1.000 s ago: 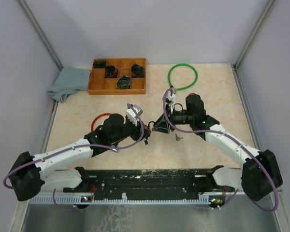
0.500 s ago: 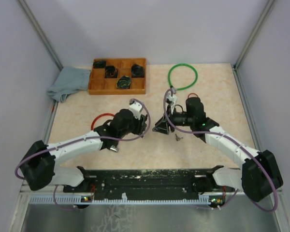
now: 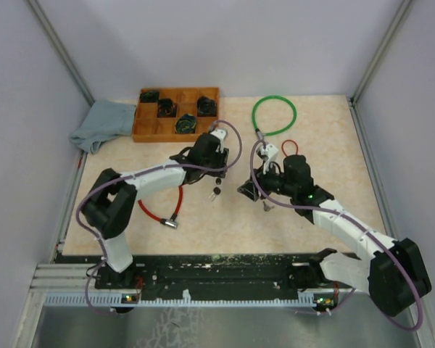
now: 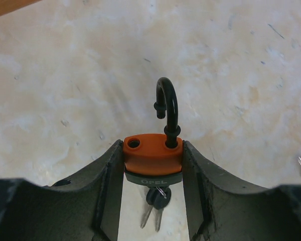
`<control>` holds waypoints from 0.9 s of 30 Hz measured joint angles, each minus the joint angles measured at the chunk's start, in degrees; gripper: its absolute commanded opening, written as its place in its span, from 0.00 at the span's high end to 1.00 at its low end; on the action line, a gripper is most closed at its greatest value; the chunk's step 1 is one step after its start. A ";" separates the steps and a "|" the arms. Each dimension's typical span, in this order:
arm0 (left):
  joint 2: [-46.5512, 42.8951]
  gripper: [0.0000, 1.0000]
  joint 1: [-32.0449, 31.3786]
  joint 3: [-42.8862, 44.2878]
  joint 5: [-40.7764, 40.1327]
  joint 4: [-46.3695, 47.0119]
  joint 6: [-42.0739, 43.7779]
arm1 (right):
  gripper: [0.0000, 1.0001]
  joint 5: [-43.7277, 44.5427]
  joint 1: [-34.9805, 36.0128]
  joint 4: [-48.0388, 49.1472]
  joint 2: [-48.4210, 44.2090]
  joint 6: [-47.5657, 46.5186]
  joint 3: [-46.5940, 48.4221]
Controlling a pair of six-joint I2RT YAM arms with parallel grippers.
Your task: Unlock with the key
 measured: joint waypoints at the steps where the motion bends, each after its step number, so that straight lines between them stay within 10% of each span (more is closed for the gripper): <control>1: 2.82 1.00 1.01 3.17 0.15 -2.14 -0.31 | 0.51 0.94 0.00 0.02 -0.35 -0.02 -0.22; 13: 20.85 0.97 8.55 24.79 -5.75 -22.56 -3.96 | 0.50 8.22 -0.26 0.48 -2.51 -0.20 -1.09; 27: 24.17 0.38 13.92 30.27 -8.83 -28.79 -5.75 | 0.48 12.35 -0.28 0.39 -2.38 0.07 -1.51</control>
